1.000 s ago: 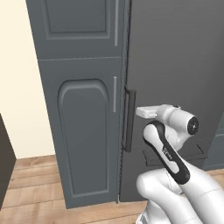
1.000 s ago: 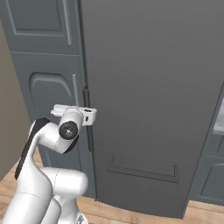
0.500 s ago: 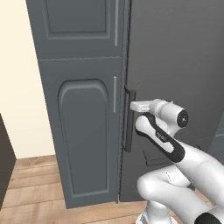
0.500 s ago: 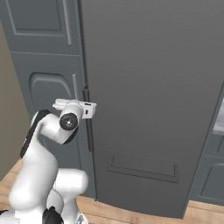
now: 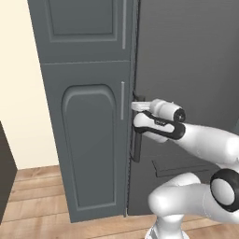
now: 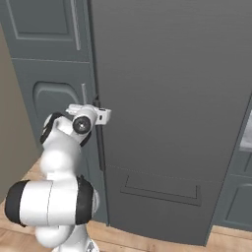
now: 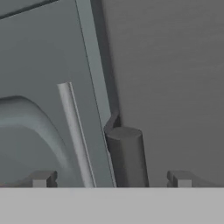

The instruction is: Retrieve the sausage and cheese from the fridge and place them on the cutting board on the counter.

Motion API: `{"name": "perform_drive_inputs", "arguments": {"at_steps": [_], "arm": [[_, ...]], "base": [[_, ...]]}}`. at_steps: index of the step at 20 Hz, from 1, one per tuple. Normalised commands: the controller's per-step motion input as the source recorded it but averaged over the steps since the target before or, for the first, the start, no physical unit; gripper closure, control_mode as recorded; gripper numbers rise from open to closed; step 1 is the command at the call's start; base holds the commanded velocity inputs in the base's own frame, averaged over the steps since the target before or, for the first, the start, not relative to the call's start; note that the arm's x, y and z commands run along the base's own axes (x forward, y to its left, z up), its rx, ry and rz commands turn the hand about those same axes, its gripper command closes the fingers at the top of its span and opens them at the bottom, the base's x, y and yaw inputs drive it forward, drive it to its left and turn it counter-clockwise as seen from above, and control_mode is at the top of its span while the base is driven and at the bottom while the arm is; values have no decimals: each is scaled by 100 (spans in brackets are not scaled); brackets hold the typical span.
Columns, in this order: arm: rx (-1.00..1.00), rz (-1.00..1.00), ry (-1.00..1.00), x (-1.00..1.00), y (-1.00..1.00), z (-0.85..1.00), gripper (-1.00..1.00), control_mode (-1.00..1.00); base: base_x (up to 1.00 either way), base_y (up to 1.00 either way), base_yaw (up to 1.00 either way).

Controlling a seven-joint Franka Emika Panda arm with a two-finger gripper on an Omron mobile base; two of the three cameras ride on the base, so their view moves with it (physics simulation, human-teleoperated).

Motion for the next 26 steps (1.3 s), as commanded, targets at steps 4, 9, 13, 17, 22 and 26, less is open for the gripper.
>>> {"name": "perform_drive_inputs", "arguments": {"at_steps": [4,9,13,17,22,26], "arm": [[0,-1,0,63,0,-24,-100,-100],[0,-1,0,61,0,-16,-100,-100],[0,0,0,55,0,-15,-100,-100],[0,0,0,51,0,-11,-100,-100],[0,0,0,4,0,0,100,-100],[0,0,0,0,0,0,100,-100]], "base": [[0,0,0],[0,0,0],[0,0,0],[0,0,0],[0,0,0],[0,0,0]]}}
